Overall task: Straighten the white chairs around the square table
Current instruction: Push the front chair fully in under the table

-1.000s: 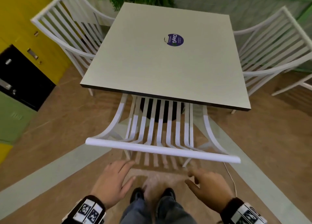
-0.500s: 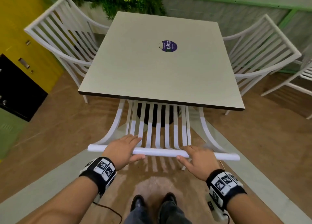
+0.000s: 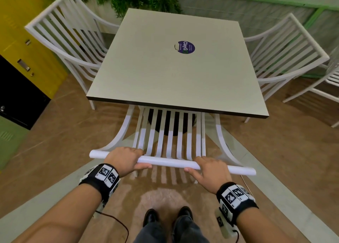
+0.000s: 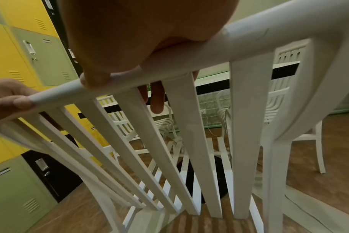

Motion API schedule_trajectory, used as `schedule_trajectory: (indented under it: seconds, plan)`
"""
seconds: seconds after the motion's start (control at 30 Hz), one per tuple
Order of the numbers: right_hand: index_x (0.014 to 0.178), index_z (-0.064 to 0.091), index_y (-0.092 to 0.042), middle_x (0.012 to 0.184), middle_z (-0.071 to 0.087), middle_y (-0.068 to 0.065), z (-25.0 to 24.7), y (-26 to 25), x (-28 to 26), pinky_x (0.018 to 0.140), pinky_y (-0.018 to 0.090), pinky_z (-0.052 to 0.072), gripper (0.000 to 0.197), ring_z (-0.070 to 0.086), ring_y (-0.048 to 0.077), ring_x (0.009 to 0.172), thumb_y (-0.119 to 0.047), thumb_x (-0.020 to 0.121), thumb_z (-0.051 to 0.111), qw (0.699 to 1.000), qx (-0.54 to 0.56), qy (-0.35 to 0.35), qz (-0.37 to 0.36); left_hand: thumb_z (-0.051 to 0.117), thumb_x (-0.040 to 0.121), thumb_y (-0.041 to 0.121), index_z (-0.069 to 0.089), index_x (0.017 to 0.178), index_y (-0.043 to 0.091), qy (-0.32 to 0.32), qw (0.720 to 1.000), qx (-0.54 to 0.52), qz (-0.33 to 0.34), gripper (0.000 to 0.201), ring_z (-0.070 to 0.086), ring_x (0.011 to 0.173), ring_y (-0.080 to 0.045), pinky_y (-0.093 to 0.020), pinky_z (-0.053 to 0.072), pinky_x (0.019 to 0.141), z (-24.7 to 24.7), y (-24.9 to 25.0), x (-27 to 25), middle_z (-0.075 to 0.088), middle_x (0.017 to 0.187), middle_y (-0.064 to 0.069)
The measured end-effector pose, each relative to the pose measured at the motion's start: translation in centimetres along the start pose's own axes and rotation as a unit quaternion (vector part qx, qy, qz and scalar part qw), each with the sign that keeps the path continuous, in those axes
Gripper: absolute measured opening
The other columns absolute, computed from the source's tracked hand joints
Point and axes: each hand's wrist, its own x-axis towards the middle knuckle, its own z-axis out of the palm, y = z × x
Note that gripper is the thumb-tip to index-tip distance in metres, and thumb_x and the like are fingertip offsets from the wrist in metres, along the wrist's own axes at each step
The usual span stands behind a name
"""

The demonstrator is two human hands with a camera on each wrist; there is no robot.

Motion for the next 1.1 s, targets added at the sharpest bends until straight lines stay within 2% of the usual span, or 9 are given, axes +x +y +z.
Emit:
schedule_trajectory:
  seconds: [0.1, 0.23, 0.3, 0.43, 0.6, 0.8, 0.9, 1.0, 1.1]
  plan:
    - [0.087, 0.056, -0.031, 0.067, 0.057, -0.010, -0.2, 0.7, 0.0, 0.044, 0.022, 0.028, 0.062, 0.047, 0.009, 0.055, -0.077, 0.083, 0.015, 1.000, -0.013, 0.004, -0.023, 0.001, 0.065, 0.087, 0.042, 0.083, 0.029, 0.007, 1.000, 0.012, -0.005, 0.072, 0.050, 0.066, -0.013, -0.026, 0.040, 0.062, 0.1, 0.7, 0.0, 0.059, 0.080, 0.008]
    - [0.088, 0.056, -0.031, 0.066, 0.058, -0.010, -0.1, 1.2, 0.0, 0.043, 0.022, 0.029, 0.065, 0.048, 0.009, 0.053, -0.078, 0.082, 0.012, 0.999, -0.018, 0.010, -0.033, 0.002, 0.064, 0.085, 0.050, 0.090, 0.025, 0.000, 1.000, 0.014, -0.008, 0.081, 0.060, 0.073, -0.016, -0.028, 0.045, 0.065, 0.1, 1.3, 0.2, 0.064, 0.085, 0.004]
    - [0.089, 0.056, -0.031, 0.067, 0.059, -0.010, 0.0, 1.3, 0.0, 0.043, 0.023, 0.030, 0.066, 0.050, 0.009, 0.054, -0.078, 0.082, 0.010, 0.999, -0.020, 0.011, -0.037, 0.001, 0.063, 0.085, 0.051, 0.091, 0.025, -0.006, 1.000, 0.011, -0.010, 0.083, 0.059, 0.073, -0.015, -0.028, 0.046, 0.065, 0.2, 1.2, 0.2, 0.064, 0.085, 0.004]
    - [0.083, 0.057, -0.032, 0.062, 0.057, -0.010, -0.1, 1.6, -0.1, 0.040, 0.017, 0.016, 0.060, 0.042, 0.007, 0.051, -0.077, 0.084, 0.017, 0.999, -0.023, 0.019, -0.037, 0.004, 0.066, 0.084, 0.051, 0.091, 0.023, -0.002, 0.999, 0.030, -0.018, 0.081, 0.053, 0.068, -0.015, -0.029, 0.044, 0.063, 0.3, 1.7, 0.2, 0.059, 0.081, 0.004]
    - [0.078, 0.057, -0.032, 0.056, 0.054, -0.011, -0.2, 1.8, -0.2, 0.041, 0.014, 0.009, 0.054, 0.037, 0.005, 0.047, -0.074, 0.084, 0.024, 0.999, -0.030, 0.029, -0.024, 0.013, 0.073, 0.082, 0.053, 0.094, 0.022, -0.002, 0.999, 0.035, -0.008, 0.075, 0.056, 0.070, -0.016, -0.030, 0.047, 0.066, 0.3, 1.7, 0.4, 0.064, 0.086, 0.002]
    - [0.083, 0.058, -0.030, 0.063, 0.057, -0.009, 0.6, 1.0, 0.0, 0.043, 0.023, 0.033, 0.064, 0.051, 0.010, 0.053, -0.078, 0.082, 0.015, 0.999, -0.003, 0.040, -0.021, 0.010, 0.071, 0.082, 0.043, 0.086, 0.027, 0.005, 0.999, 0.035, 0.005, 0.066, 0.050, 0.067, -0.013, -0.026, 0.038, 0.063, 0.4, 0.7, 0.2, 0.065, 0.087, 0.004]
    - [0.084, 0.058, -0.031, 0.063, 0.058, -0.010, 0.4, 1.0, -0.1, 0.043, 0.023, 0.035, 0.064, 0.051, 0.009, 0.053, -0.078, 0.083, 0.016, 0.999, -0.002, 0.036, -0.021, 0.007, 0.069, 0.083, 0.051, 0.092, 0.025, 0.000, 0.999, 0.041, 0.005, 0.076, 0.056, 0.071, -0.015, -0.027, 0.040, 0.064, 0.5, 0.9, 0.2, 0.065, 0.088, 0.004]
    - [0.087, 0.058, -0.031, 0.066, 0.059, -0.009, 0.2, 0.8, -0.2, 0.047, 0.024, 0.039, 0.065, 0.053, 0.009, 0.057, -0.079, 0.081, 0.014, 1.000, -0.005, 0.021, -0.016, 0.003, 0.066, 0.084, 0.053, 0.094, 0.025, -0.004, 0.999, 0.045, 0.003, 0.082, 0.059, 0.073, -0.016, -0.027, 0.040, 0.064, 0.6, 0.8, 0.3, 0.065, 0.088, 0.004]
    - [0.091, 0.057, -0.032, 0.070, 0.058, -0.010, -0.2, 0.5, -0.2, 0.050, 0.024, 0.040, 0.065, 0.053, 0.009, 0.061, -0.080, 0.080, 0.014, 1.000, -0.002, 0.010, -0.018, 0.005, 0.066, 0.085, 0.053, 0.094, 0.025, -0.010, 0.999, 0.042, -0.006, 0.081, 0.054, 0.071, -0.014, -0.026, 0.040, 0.064, 0.5, 0.8, 0.3, 0.065, 0.090, 0.004]
